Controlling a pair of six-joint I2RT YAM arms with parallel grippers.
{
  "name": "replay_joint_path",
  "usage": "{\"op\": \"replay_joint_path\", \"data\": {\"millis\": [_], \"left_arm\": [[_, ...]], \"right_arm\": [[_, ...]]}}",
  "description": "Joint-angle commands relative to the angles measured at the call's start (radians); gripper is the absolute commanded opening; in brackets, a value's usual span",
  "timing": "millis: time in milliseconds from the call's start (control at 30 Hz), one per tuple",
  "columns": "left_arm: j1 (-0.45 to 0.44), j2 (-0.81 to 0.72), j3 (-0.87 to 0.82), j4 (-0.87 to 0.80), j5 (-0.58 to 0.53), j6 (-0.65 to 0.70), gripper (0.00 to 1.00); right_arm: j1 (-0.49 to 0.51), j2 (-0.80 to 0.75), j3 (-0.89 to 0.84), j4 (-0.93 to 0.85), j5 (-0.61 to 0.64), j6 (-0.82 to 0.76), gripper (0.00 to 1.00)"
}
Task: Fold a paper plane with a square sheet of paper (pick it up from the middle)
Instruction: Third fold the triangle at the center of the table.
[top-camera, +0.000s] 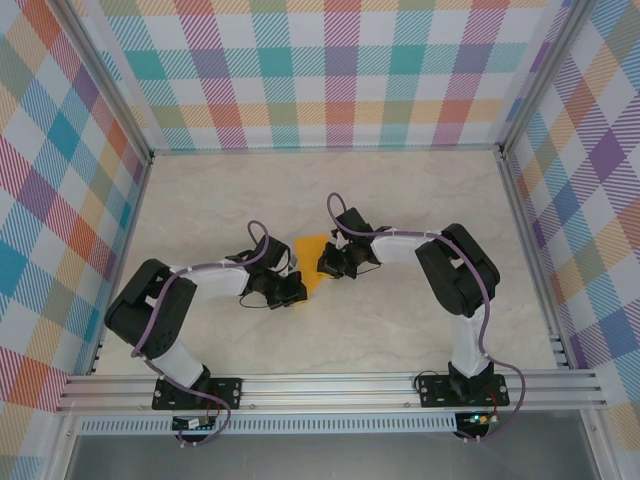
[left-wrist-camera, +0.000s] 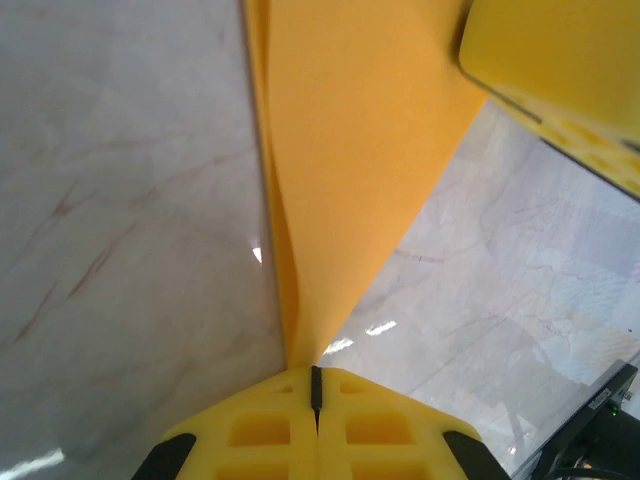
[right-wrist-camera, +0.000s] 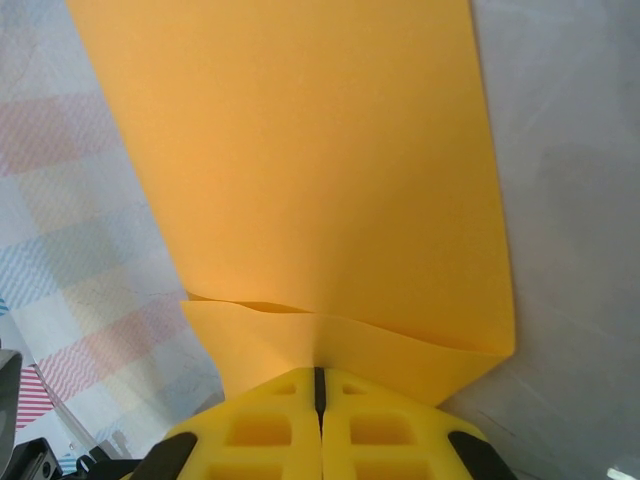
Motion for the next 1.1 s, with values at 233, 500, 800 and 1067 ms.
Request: {"op": "replay_joint_path", "data": {"millis": [233, 500, 800, 1067], "left_arm": [[0.008, -0.040, -0.009, 0.124, -0.046, -0.071, 0.01], [0.008, 0.043, -0.006, 0.123, -0.026, -0.068, 0.00], [0.008, 0.018, -0.056, 0.065, -0.076, -0.053, 0.00], [0.008, 0.017, -0.054, 0.048, -0.088, -0.045, 0.00]], "right_arm": [[0.000, 0.045, -0.016, -0.063, 0.056, -0.002, 0.04], [0.000, 0.037, -0.016, -0.057, 0.052, 0.002, 0.04], [0.004, -0.073, -0.021, 0.005, 0.011, -0.040, 0.04], [0.058, -0.121, -0.060, 0.005, -0.038, -0.017, 0.04]]}}
